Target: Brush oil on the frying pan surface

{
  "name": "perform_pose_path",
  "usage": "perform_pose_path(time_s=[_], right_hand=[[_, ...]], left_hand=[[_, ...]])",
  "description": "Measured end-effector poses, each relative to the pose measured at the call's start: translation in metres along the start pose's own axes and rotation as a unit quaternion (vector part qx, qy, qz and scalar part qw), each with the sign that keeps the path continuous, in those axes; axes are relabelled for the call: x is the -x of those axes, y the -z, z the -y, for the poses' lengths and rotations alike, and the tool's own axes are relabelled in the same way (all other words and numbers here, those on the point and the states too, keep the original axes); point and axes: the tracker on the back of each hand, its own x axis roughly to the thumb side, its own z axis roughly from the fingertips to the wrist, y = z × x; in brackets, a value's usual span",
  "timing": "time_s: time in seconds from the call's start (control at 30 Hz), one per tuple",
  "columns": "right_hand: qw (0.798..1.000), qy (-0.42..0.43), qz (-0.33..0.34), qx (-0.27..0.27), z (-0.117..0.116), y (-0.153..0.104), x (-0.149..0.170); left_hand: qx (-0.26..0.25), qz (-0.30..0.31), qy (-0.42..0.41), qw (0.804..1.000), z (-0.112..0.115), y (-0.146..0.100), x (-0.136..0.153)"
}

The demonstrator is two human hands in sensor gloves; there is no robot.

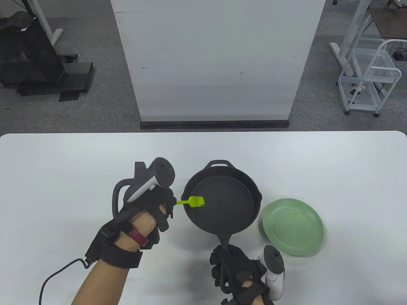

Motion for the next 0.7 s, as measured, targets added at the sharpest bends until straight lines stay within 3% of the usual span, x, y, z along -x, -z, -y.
perform_pose_path(time_s=[0.33,0.53,0.7], right_hand=[[1.0,-0.004,-0.001,-0.002,-0.003,0.0,0.001],[1.0,0.001,-0.001,-0.008,-0.003,0.001,0.001],[1.0,0.01,-0.005,-0.008,-0.002,0.001,0.001]], left_hand=[[-0.102,0.018,0.129,0.986,-0.013,-0.043,-0.045],[-0.056,0.045,0.177,0.982,0.006,-0.04,-0.07],[-0.004,0.085,0.068,0.994,0.014,-0.029,-0.072]])
